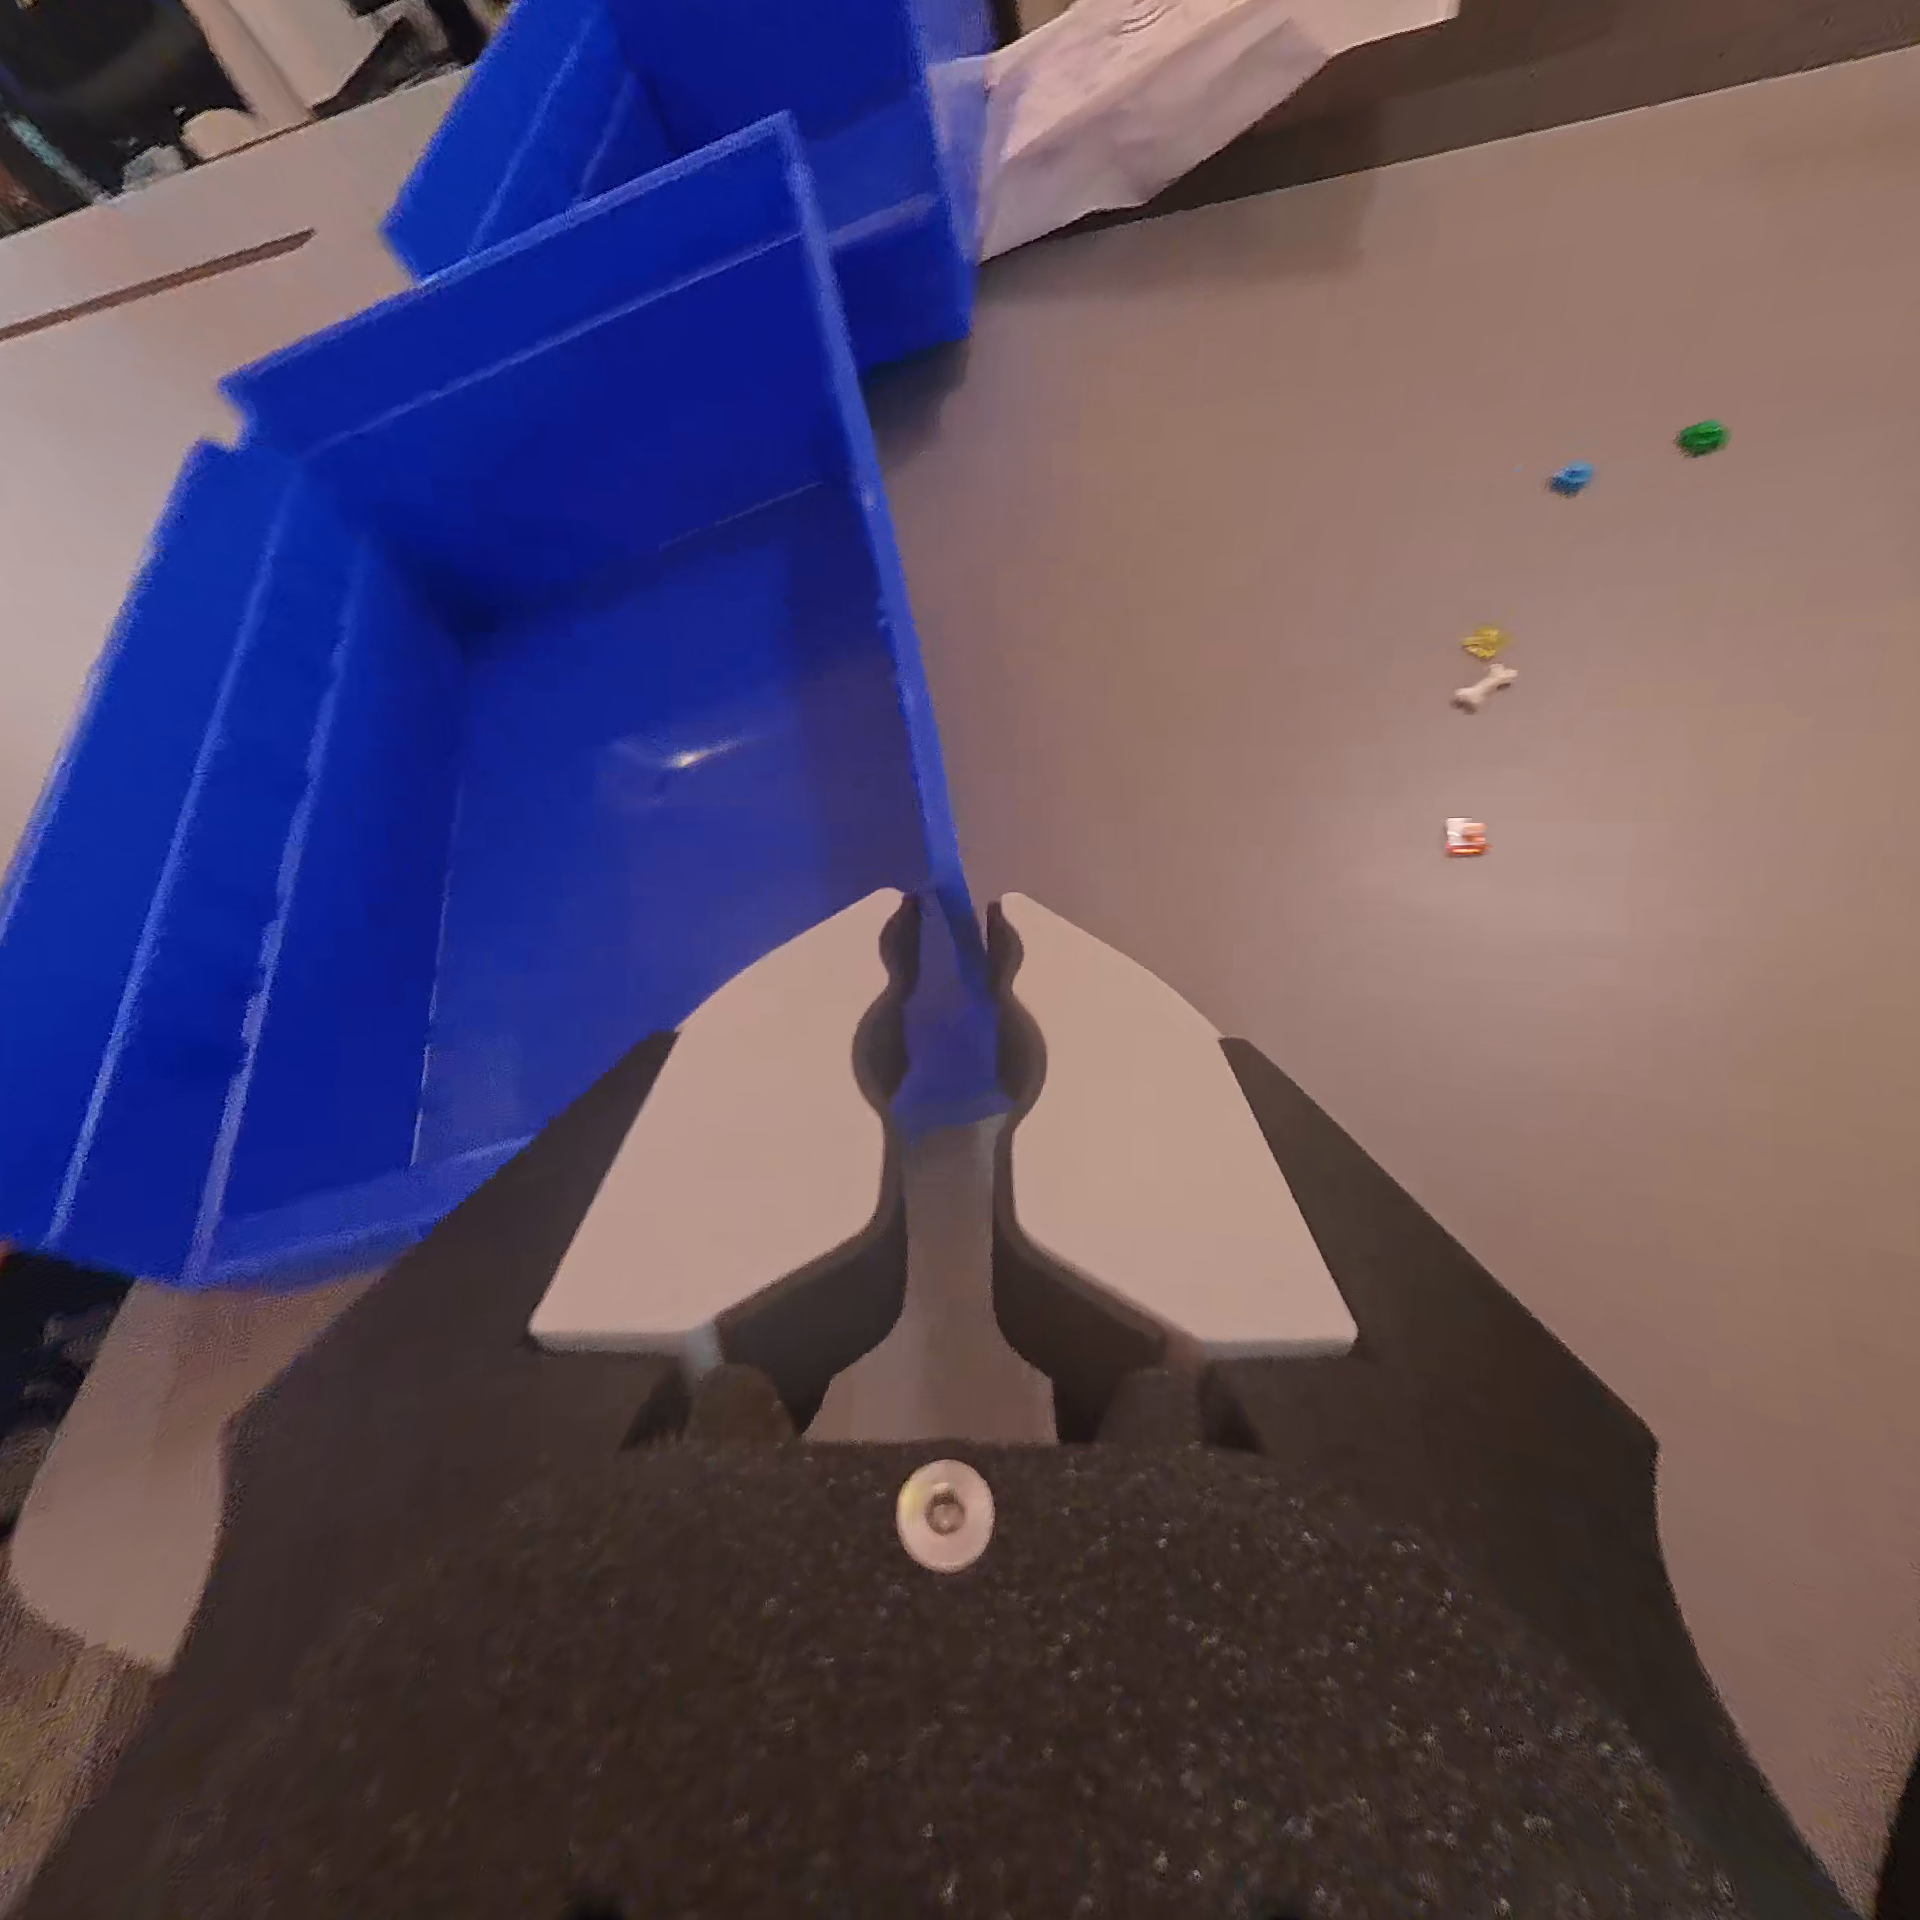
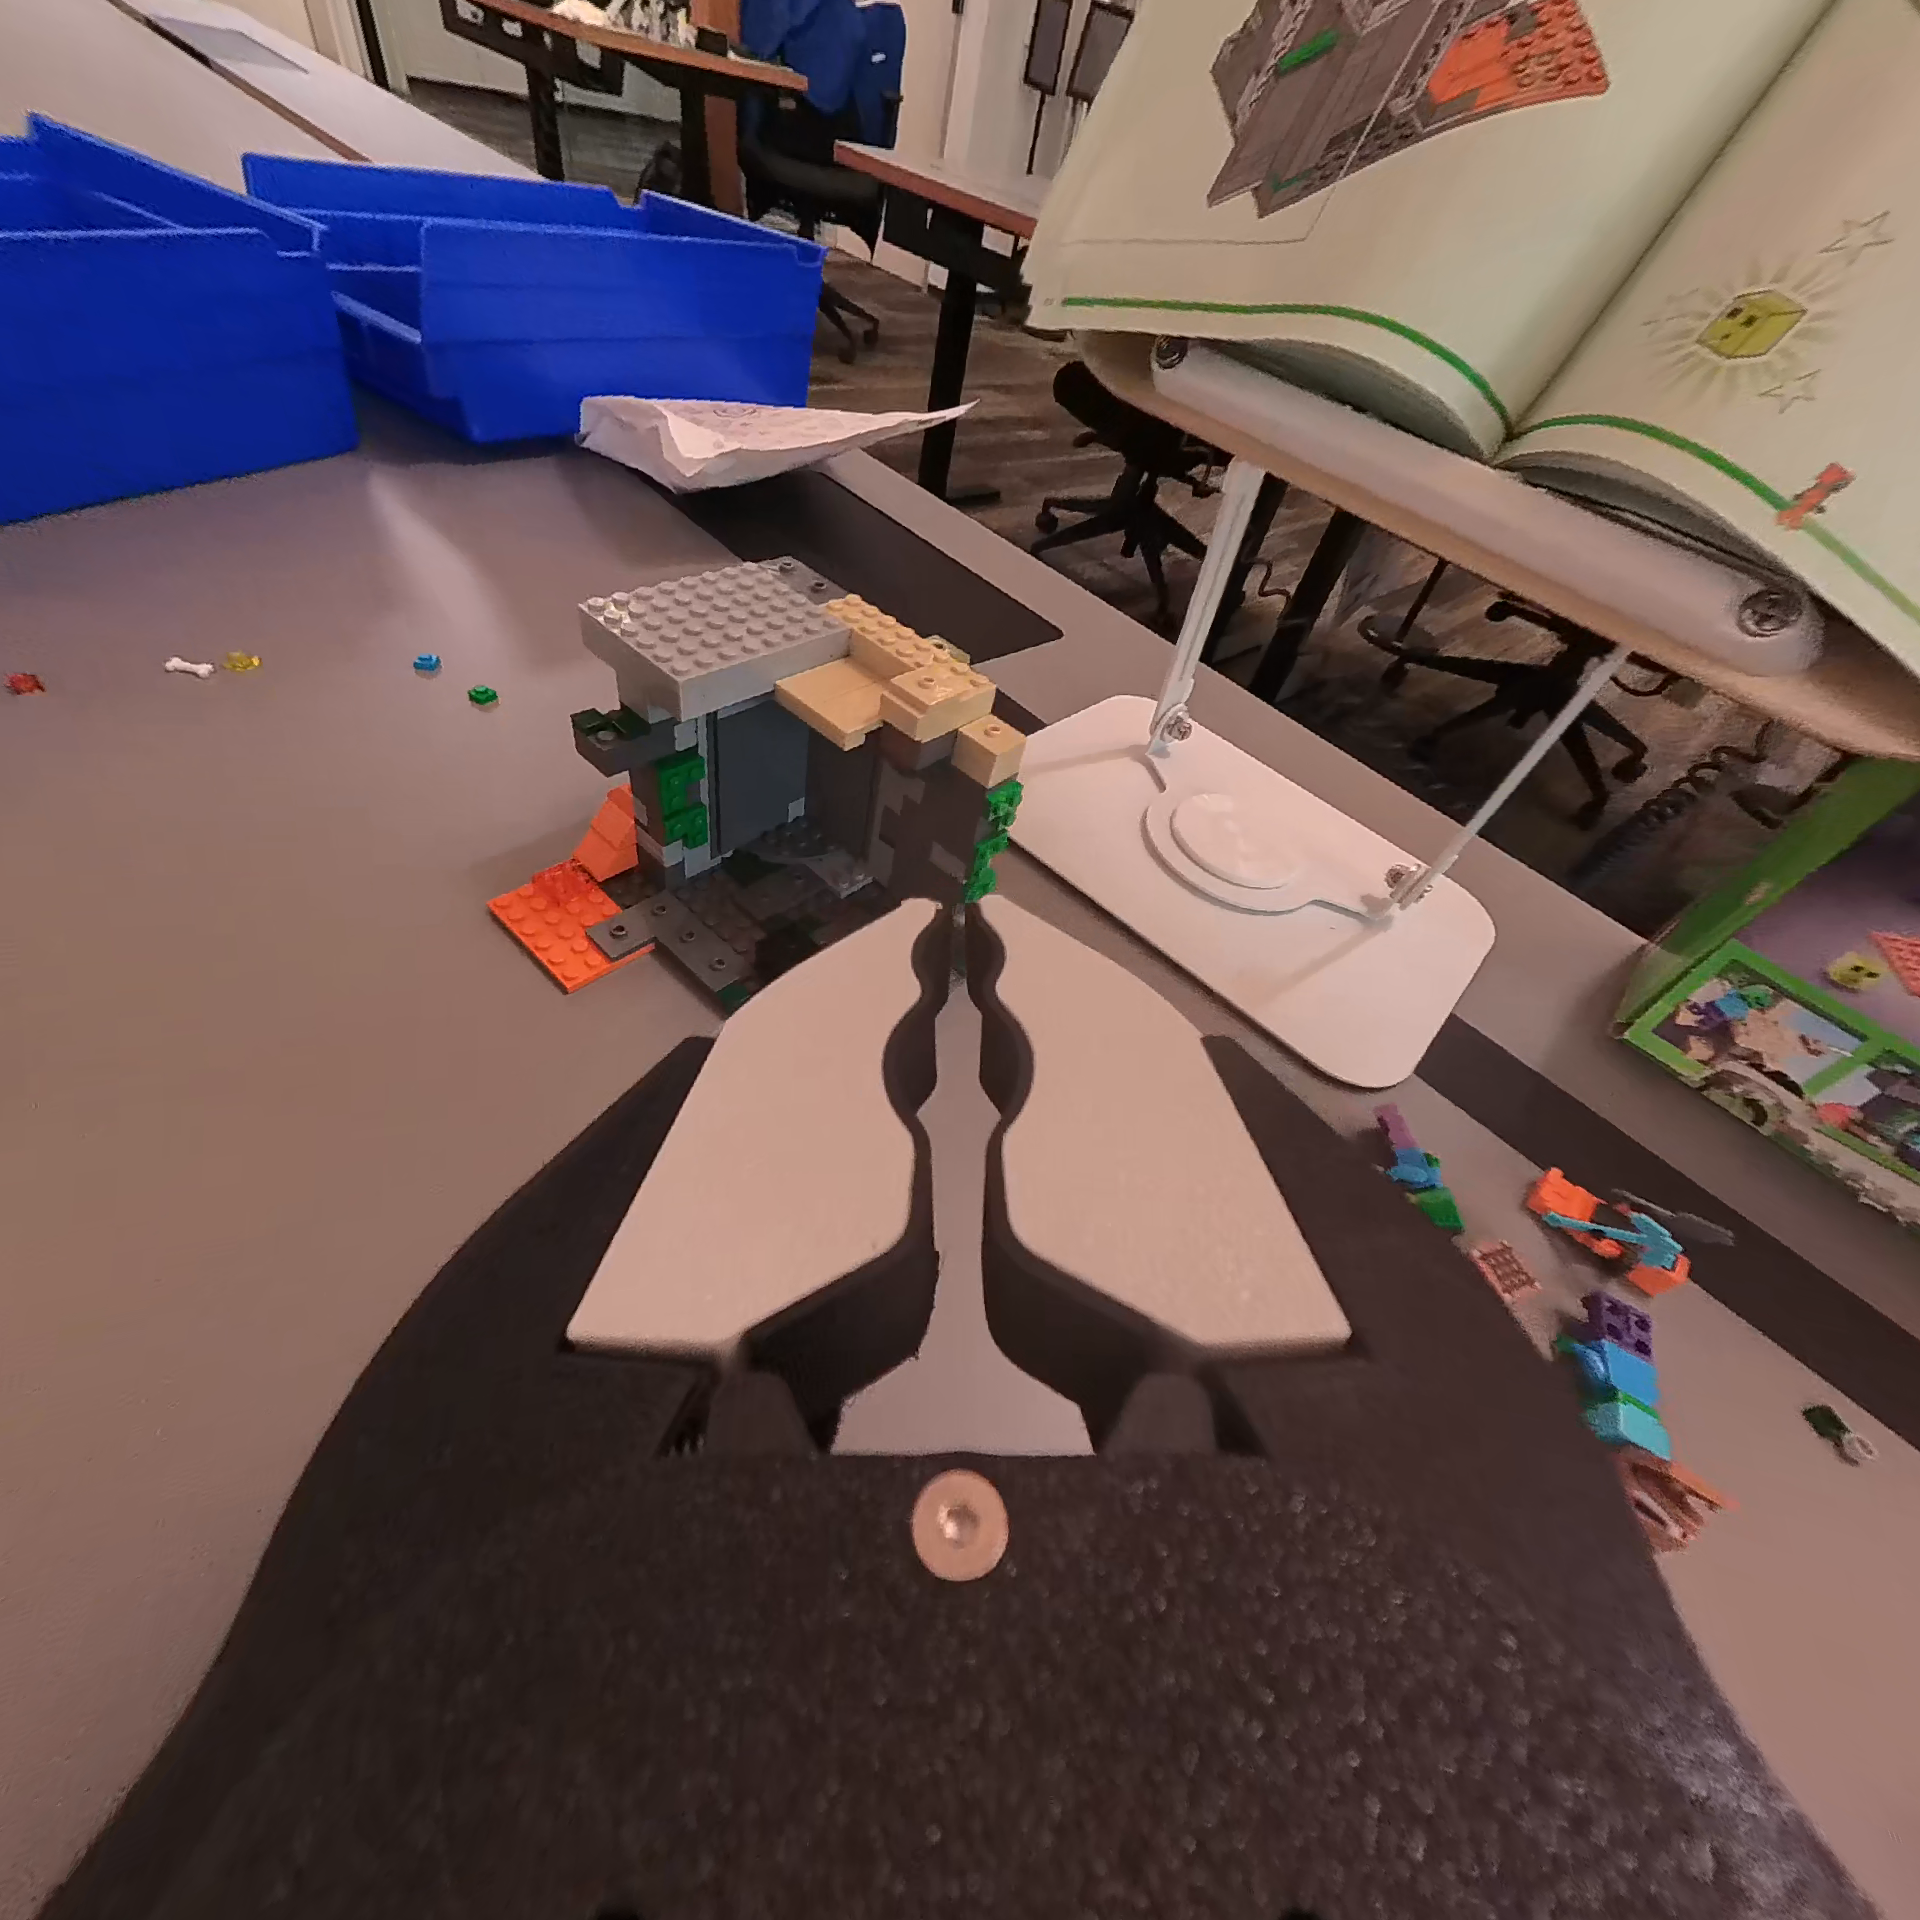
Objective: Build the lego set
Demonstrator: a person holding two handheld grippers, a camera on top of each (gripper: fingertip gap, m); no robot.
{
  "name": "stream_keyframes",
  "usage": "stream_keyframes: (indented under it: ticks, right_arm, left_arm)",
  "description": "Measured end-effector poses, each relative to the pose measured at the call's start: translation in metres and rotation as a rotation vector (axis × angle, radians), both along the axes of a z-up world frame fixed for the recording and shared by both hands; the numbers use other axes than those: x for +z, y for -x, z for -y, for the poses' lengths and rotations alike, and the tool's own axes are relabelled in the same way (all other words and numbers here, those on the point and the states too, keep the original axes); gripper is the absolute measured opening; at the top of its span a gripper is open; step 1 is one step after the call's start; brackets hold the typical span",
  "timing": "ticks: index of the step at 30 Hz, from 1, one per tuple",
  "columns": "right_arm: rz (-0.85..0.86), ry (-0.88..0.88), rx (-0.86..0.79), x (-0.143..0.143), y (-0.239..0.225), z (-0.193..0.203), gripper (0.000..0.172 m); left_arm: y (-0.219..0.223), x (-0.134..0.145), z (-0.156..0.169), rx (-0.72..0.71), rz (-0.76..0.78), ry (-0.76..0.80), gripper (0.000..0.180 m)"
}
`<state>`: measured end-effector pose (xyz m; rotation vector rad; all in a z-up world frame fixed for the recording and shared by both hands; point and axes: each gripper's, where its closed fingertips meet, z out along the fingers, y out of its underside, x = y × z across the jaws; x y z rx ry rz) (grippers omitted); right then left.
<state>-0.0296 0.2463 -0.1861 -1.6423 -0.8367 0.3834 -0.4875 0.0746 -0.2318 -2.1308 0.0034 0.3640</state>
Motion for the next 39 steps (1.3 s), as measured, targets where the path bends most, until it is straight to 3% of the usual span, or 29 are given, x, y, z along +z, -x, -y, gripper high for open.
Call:
stream_keyframes:
  ticks: [2, 4, 7, 11, 18, 33, 39]
  right_arm:
    - [0.008, 0.003, 0.002, -0.003, 0.002, 0.000, 0.002]
    - [0.016, 0.005, 0.003, -0.005, 0.002, 0.000, 0.002]
    - [0.017, 0.010, 0.003, -0.007, 0.002, 0.000, 0.002]
    - [0.021, 0.013, 0.015, -0.008, 0.004, 0.002, 0.002]
    - [0.042, 0.027, 0.048, -0.013, 0.000, 0.008, 0.002]
    - [0.078, 0.054, 0.094, -0.029, 0.002, 0.010, 0.001]
    - [0.082, 0.046, 0.100, -0.027, 0.003, 0.011, 0.000]
  left_arm:
    - [0.011, 0.005, 0.008, 0.082, -0.003, -0.012, 0.020]
    - [0.010, 0.026, 0.013, 0.130, -0.113, -0.064, 0.021]
    - [-0.030, 0.050, 0.002, 0.022, -0.191, -0.130, 0.015]
    - [-0.091, 0.006, -0.026, -0.239, 0.003, 0.075, 0.030]
    - [-0.105, -0.067, -0.048, -0.333, 0.215, 0.319, 0.031]
    - [-0.113, -0.076, -0.059, -0.361, 0.238, 0.360, 0.008]
    - [-0.145, -0.061, -0.071, -0.482, 0.246, 0.310, 0.007]
